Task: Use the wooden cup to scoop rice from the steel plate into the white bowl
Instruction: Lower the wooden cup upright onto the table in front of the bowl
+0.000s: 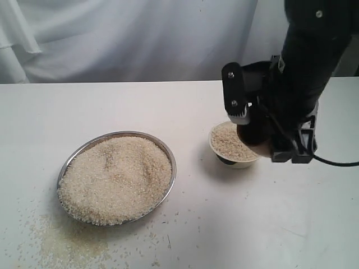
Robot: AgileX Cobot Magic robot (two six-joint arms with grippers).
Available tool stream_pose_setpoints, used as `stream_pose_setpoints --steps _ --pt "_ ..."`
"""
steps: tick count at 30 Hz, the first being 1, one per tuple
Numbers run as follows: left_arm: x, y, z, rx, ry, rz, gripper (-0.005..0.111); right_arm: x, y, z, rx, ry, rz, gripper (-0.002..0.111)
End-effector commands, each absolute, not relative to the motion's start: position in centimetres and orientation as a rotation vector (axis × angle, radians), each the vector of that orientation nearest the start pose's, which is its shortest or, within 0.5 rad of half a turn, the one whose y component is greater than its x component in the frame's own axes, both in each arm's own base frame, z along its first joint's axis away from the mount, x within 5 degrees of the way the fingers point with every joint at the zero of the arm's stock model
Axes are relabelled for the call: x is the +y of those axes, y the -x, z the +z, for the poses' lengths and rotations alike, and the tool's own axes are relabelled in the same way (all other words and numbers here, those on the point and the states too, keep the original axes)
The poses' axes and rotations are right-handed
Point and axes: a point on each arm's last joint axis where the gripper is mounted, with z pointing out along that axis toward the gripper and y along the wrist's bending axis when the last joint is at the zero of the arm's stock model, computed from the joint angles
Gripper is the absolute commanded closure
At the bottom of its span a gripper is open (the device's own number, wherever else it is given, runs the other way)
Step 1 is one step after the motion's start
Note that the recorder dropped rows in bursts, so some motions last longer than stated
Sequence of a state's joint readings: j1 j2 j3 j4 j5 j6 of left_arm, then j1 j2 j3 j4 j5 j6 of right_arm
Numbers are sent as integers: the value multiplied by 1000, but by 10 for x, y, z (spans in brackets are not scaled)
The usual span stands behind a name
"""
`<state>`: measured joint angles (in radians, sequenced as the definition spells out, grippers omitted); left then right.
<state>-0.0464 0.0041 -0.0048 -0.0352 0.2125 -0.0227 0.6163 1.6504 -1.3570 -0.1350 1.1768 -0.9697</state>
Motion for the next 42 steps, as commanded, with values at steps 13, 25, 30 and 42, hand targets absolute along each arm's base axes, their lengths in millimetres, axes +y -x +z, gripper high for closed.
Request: stream_pose_setpoints --steps 13,25,30,42 --pt "-3 -56 194 1691 0 -86 107 149 -272 227 2344 1612 423 108" --pt "-3 -56 194 1691 0 -86 107 158 -266 224 2382 1480 608 108" --pt "-3 -56 194 1691 0 -86 107 170 -272 232 2347 1233 758 108" --pt "-3 -56 194 1691 0 -86 107 162 -251 171 2375 1267 680 108"
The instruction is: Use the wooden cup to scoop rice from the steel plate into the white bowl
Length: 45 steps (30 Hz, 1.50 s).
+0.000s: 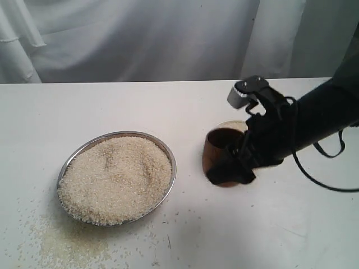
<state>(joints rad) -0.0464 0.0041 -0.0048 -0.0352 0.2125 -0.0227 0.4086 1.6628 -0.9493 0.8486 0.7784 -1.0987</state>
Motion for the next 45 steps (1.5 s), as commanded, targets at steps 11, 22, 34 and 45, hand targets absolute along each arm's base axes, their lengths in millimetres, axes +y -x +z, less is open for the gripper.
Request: stream_pose_setpoints --steps 11,22,34,45 --pt "-3 -56 194 1691 0 -86 107 158 -235 145 2262 1331 545 43" --pt "-3 -56 194 1691 0 -86 107 155 -237 142 2288 1259 512 16" --pt "-3 -56 194 1691 0 -86 107 149 -254 227 2082 928 377 36" --pt "-3 -56 194 1691 0 -86 107 19 -293 230 2249 -434 517 108"
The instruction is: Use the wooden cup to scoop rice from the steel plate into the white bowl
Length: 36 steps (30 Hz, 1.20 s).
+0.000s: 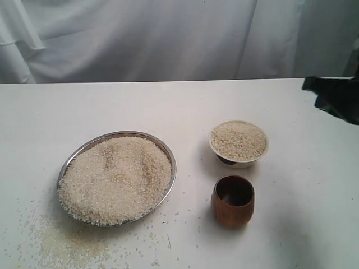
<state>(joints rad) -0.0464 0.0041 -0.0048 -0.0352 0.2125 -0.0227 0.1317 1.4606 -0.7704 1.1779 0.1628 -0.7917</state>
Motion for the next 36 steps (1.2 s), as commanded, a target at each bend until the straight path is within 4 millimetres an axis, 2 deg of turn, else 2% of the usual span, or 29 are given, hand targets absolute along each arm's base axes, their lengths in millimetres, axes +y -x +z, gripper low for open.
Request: stream_pose_setpoints --steps 1,3,4,8,12,17,20,24,31,36 --pt "-3 -56 194 1691 0 -86 107 13 -292 233 2243 -411 496 108" --pt "-3 -56 194 1691 0 -86 107 4 -281 245 2193 -204 331 108" --pt "-3 -56 194 1691 0 -86 107 1 -269 254 2136 -100 201 108" --pt "-3 -56 194 1691 0 -86 107 -3 -242 266 2017 -90 -7 108" --pt "-3 -56 194 1691 0 -86 107 7 -214 275 1893 16 -100 108" --pt "-3 -56 194 1691 0 -86 107 17 -179 290 1617 -49 98 108" --pt "-3 -56 194 1691 0 -86 107 24 -162 290 1507 16 204 108" --pt "-3 -56 194 1691 0 -86 107 24 -144 284 1512 -25 299 108" --pt "-3 -56 194 1691 0 -86 107 16 -101 286 1540 16 242 108" --pt "-3 -56 194 1691 0 -86 107 12 -79 276 1570 6 234 108"
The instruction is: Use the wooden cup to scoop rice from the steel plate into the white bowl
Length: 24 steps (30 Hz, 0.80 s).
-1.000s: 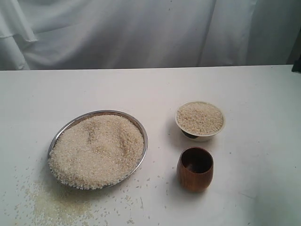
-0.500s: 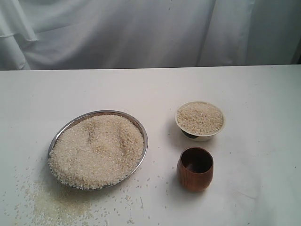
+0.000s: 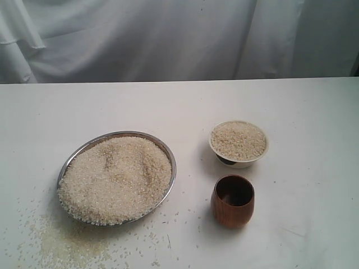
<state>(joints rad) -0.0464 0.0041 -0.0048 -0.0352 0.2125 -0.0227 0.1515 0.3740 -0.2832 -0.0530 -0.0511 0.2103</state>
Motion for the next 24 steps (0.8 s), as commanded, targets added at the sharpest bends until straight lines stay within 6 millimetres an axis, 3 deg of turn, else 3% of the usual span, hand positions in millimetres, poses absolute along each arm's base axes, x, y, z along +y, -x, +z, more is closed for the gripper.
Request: stream_pose_setpoints --steps 1,20,24 --pt "-3 -56 194 1691 0 -86 107 12 -76 273 1562 6 235 108" --pt "-3 -56 194 1691 0 -86 107 10 -69 267 1577 -1 236 108" --pt "-3 -56 194 1691 0 -86 107 11 -70 255 1608 0 234 108"
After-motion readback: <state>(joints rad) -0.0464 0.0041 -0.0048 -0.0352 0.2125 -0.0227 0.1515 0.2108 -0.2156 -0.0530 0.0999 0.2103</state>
